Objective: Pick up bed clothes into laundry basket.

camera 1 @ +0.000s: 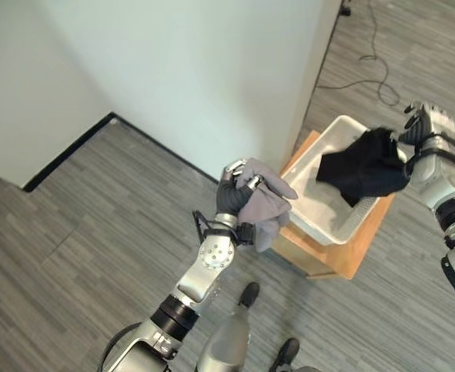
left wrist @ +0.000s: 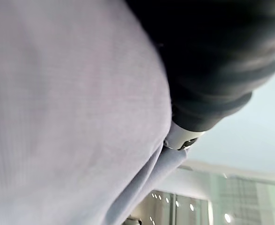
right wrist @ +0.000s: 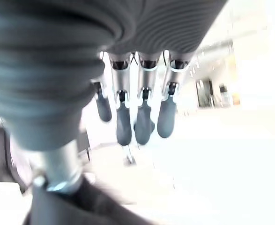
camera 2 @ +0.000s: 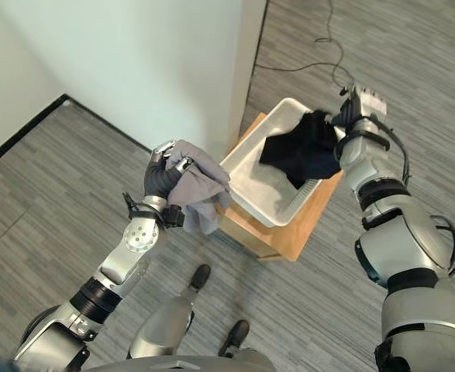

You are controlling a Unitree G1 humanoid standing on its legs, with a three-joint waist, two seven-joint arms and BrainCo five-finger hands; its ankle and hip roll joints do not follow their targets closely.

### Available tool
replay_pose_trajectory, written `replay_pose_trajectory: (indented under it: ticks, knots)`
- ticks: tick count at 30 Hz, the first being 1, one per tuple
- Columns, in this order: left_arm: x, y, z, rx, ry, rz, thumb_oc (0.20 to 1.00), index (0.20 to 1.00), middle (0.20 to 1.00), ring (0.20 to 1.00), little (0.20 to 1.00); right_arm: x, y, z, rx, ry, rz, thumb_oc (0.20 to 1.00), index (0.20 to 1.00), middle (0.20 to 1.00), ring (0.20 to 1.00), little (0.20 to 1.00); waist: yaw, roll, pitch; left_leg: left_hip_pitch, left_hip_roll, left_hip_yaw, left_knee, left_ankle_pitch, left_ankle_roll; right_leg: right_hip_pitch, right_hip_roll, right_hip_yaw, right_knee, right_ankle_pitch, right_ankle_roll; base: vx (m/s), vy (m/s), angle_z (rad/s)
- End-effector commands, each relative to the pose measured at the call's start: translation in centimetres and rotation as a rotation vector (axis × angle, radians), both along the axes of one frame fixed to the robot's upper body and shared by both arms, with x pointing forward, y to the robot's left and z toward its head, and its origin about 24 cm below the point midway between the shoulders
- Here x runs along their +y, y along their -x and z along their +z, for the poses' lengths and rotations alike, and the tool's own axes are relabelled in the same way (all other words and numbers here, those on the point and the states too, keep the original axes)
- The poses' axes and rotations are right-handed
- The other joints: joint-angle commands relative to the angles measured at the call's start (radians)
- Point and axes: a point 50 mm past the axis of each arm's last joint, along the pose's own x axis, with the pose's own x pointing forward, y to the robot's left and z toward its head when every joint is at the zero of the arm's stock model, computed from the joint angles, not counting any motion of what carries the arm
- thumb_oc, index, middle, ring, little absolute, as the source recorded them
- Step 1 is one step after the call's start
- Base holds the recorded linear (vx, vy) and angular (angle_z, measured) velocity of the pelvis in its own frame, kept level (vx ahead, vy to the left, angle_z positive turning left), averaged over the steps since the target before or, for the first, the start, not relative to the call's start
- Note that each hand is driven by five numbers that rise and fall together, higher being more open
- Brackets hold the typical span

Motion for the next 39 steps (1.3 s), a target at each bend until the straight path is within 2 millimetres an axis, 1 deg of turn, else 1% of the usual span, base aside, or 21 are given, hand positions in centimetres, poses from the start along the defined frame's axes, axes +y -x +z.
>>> replay_pose_trajectory:
  ticks: [1, 4, 5, 6, 8, 9, 10, 11, 13, 15, 18, 19, 20, 21, 23, 28, 31, 34, 35, 36, 39]
  knots:
    - [-2.3, -0.3, 4.1, -0.169, 0.099, -0.094, 0.200, 0.200, 0.200, 0.200, 0.200, -0.7, 0.1, 4.2, -0.095, 0.056, 0.009, 1.000, 1.000, 1.000, 1.000, 1.000, 0.037, 0.027, -0.034, 0.041, 0.105, 0.030, -0.027, -0.033, -0.133, 0.010, -0.031, -0.032, 0.013, 0.028, 0.042, -0.02, 0.000, 0.06]
    - [-2.0, -0.5, 4.6, -0.187, 0.093, -0.072, 0.200, 0.200, 0.200, 0.200, 0.200, -0.2, 0.1, 4.2, -0.095, 0.031, 0.044, 1.000, 1.000, 1.000, 1.000, 1.000, 0.025, 0.030, -0.034, 0.047, 0.103, 0.035, -0.027, -0.033, -0.133, 0.015, -0.034, -0.028, 0.013, 0.029, 0.042, 0.00, 0.002, 0.02]
    - [-1.5, -0.8, 5.6, -0.241, 0.048, -0.014, 0.200, 0.200, 0.200, 0.200, 0.200, 0.9, 0.2, 4.5, -0.135, 0.008, 0.122, 1.000, 1.000, 1.000, 1.000, 1.000, 0.006, 0.030, -0.040, 0.055, 0.105, 0.043, -0.027, -0.038, -0.132, 0.022, -0.038, -0.022, 0.013, 0.030, 0.042, 0.00, 0.000, 0.00]
    - [-1.1, -1.0, 6.1, -0.275, 0.002, 0.030, 0.200, 0.200, 0.200, 0.200, 0.200, 1.3, 0.4, 4.5, -0.157, -0.001, 0.155, 1.000, 1.000, 1.000, 1.000, 1.000, -0.004, 0.033, -0.043, 0.058, 0.105, 0.048, -0.027, -0.039, -0.131, 0.023, -0.040, -0.018, 0.013, 0.030, 0.043, 0.00, 0.000, 0.00]
    - [-0.5, -1.1, 7.3, -0.353, -0.088, 0.110, 0.200, 0.200, 0.200, 0.200, 0.200, 1.7, 1.2, 3.6, -0.194, -0.057, 0.211, 1.000, 1.000, 1.000, 1.000, 1.000, -0.026, 0.043, -0.049, 0.069, 0.106, 0.057, -0.027, -0.046, -0.128, 0.028, -0.045, -0.010, 0.013, 0.031, 0.044, 0.02, 0.028, -0.03]
    - [-0.1, -1.1, 8.1, -0.400, -0.125, 0.148, 0.200, 0.200, 0.200, 0.200, 0.200, 1.2, 1.8, 2.4, -0.191, -0.104, 0.211, 1.000, 1.000, 1.000, 1.000, 1.000, -0.035, 0.052, -0.053, 0.076, 0.106, 0.060, -0.027, -0.050, -0.125, 0.030, -0.049, -0.007, 0.013, 0.031, 0.045, 0.03, 0.032, -0.06]
    - [-0.1, -0.9, 8.9, -0.441, -0.152, 0.162, 0.200, 0.200, 0.200, 0.200, 0.200, 0.7, 2.7, 0.4, -0.182, -0.158, 0.200, 1.000, 1.000, 1.000, 1.000, 1.000, -0.041, 0.057, -0.057, 0.083, 0.105, 0.061, -0.027, -0.053, -0.122, 0.034, -0.053, -0.002, 0.013, 0.031, 0.045, 0.03, 0.030, -0.03]
    - [-0.1, -0.7, 9.4, -0.474, -0.164, 0.169, 0.200, 0.200, 0.200, 0.200, 0.200, 0.3, 3.2, -0.7, -0.168, -0.185, 0.190, 1.000, 1.000, 1.000, 1.000, 1.000, -0.047, 0.063, -0.059, 0.087, 0.105, 0.061, -0.027, -0.056, -0.119, 0.035, -0.055, 0.000, 0.013, 0.031, 0.045, 0.04, 0.020, -0.06]
    - [-0.1, -0.1, 11.2, -0.567, -0.194, 0.174, 0.200, 0.200, 0.200, 0.200, 0.200, -1.0, 5.1, -6.0, -0.060, -0.263, 0.120, 1.000, 1.000, 1.000, 1.000, 1.000, -0.056, 0.078, -0.063, 0.095, 0.101, 0.062, -0.027, -0.061, -0.113, 0.040, -0.061, 0.002, 0.013, 0.029, 0.047, 0.04, 0.023, -0.07]
    - [0.4, 0.6, 13.3, -0.697, -0.279, 0.250, 0.200, 0.200, 0.200, 0.200, 0.200, -2.3, 7.8, -12.0, 0.111, -0.316, 0.012, 1.000, 1.000, 1.000, 1.000, 1.000, -0.056, 0.095, -0.070, 0.103, 0.099, 0.061, -0.027, -0.063, -0.108, 0.044, -0.066, 0.001, 0.013, 0.028, 0.048, 0.03, 0.003, -0.06]
    - [0.5, 1.9, 15.9, -0.847, -0.329, 0.279, 0.200, 0.200, 0.200, 0.200, 0.200, -3.1, 12.2, -19.2, 0.374, -0.333, -0.114, 1.000, 1.000, 1.000, 1.000, 1.000, -0.053, 0.111, -0.075, 0.111, 0.097, 0.062, -0.027, -0.066, -0.106, 0.050, -0.071, 0.001, 0.013, 0.024, 0.050, 0.02, -0.009, -0.08]
    - [0.5, 1.9, 15.8, -0.846, -0.331, 0.278, 0.200, 0.200, 0.200, 0.200, 0.200, -3.1, 12.2, -19.3, 0.375, -0.334, -0.114, 1.000, 1.000, 1.000, 1.000, 1.000, -0.053, 0.110, -0.075, 0.112, 0.097, 0.061, -0.027, -0.066, -0.106, 0.051, -0.071, 0.000, 0.013, 0.024, 0.050, 0.00, 0.000, 0.00]
    - [0.2, 2.2, 16.7, -0.879, -0.324, 0.274, 0.200, 0.200, 0.200, 0.200, 0.200, -3.0, 13.8, -21.3, 0.459, -0.322, -0.134, 1.000, 1.000, 1.000, 1.000, 1.000, -0.056, 0.114, -0.076, 0.114, 0.097, 0.060, -0.027, -0.066, -0.106, 0.051, -0.073, -0.001, 0.013, 0.023, 0.051, 0.01, -0.017, -0.09]
    - [-0.3, 2.4, 18.4, -0.936, -0.308, 0.272, 0.200, 0.200, 0.200, 0.200, 0.200, -3.1, 16.7, -24.0, 0.572, -0.327, -0.192, 1.000, 1.000, 1.000, 1.000, 1.000, -0.065, 0.123, -0.080, 0.114, 0.096, 0.062, -0.027, -0.064, -0.107, 0.052, -0.075, 0.000, 0.013, 0.021, 0.054, 0.00, 0.000, 0.00]
    - [-1.3, 2.8, 20.4, -1.012, -0.306, 0.273, 0.200, 0.200, 0.200, 0.200, 0.200, -2.6, 19.9, -26.8, 0.696, -0.380, -0.249, 1.000, 1.000, 1.000, 1.000, 1.000, -0.080, 0.132, -0.088, 0.116, 0.094, 0.063, -0.027, -0.064, -0.107, 0.052, -0.077, 0.002, 0.013, 0.021, 0.055, 0.00, -0.013, 0.02]
    - [-4.1, 3.7, 24.1, -1.144, -0.301, 0.236, 0.200, 0.200, 0.200, 0.200, 0.200, -1.3, 23.8, -29.9, 0.868, -0.452, -0.275, 1.000, 1.000, 1.000, 1.000, 1.000, -0.112, 0.135, -0.098, 0.121, 0.094, 0.070, -0.027, -0.067, -0.106, 0.056, -0.077, 0.009, 0.013, 0.017, 0.059, 0.02, -0.021, 0.01]
    - [-5.9, 3.5, 26.3, -1.171, -0.299, 0.238, 0.200, 0.200, 0.200, 0.200, 0.200, -0.1, 24.9, -30.8, 0.927, -0.490, -0.241, 1.000, 1.000, 1.000, 1.000, 1.000, -0.141, 0.134, -0.102, 0.125, 0.095, 0.081, -0.027, -0.069, -0.105, 0.054, -0.075, 0.020, 0.013, 0.017, 0.059, 0.01, -0.014, -0.04]
    - [-6.5, 3.2, 27.8, -1.194, -0.323, 0.289, 0.200, 0.200, 0.200, 0.200, 0.200, 0.5, 24.9, -31.1, 0.952, -0.501, -0.220, 1.000, 1.000, 1.000, 1.000, 1.000, -0.151, 0.133, -0.101, 0.125, 0.097, 0.088, -0.027, -0.070, -0.104, 0.053, -0.073, 0.024, 0.013, 0.017, 0.059, 0.00, 0.000, -0.02]
    - [-6.5, 3.2, 27.8, -1.195, -0.323, 0.289, 0.200, 0.200, 0.200, 0.200, 0.200, 0.5, 24.9, -31.1, 0.951, -0.501, -0.220, 1.000, 1.000, 1.000, 1.000, 1.000, -0.151, 0.132, -0.100, 0.126, 0.097, 0.088, -0.027, -0.070, -0.104, 0.053, -0.073, 0.024, 0.013, 0.017, 0.059, 0.00, -0.012, -0.06]
    - [-7.2, 3.0, 28.7, -1.202, -0.346, 0.319, 0.200, 0.200, 0.200, 0.200, 0.200, 1.1, 24.8, -31.4, 0.978, -0.491, -0.198, 1.000, 1.000, 1.000, 1.000, 1.000, -0.162, 0.131, -0.101, 0.126, 0.099, 0.095, -0.027, -0.070, -0.102, 0.052, -0.068, 0.027, 0.013, 0.017, 0.059, 0.00, -0.015, -0.08]
    - [-7.9, 2.3, 29.2, -1.198, -0.405, 0.341, 0.200, 0.200, 0.200, 0.200, 0.200, 1.4, 24.4, -31.3, 0.971, -0.514, -0.202, 1.000, 1.000, 1.000, 1.000, 1.000, -0.173, 0.129, -0.098, 0.127, 0.101, 0.100, -0.027, -0.072, -0.101, 0.047, -0.067, 0.031, 0.013, 0.020, 0.059, 0.00, 0.002, -0.07]
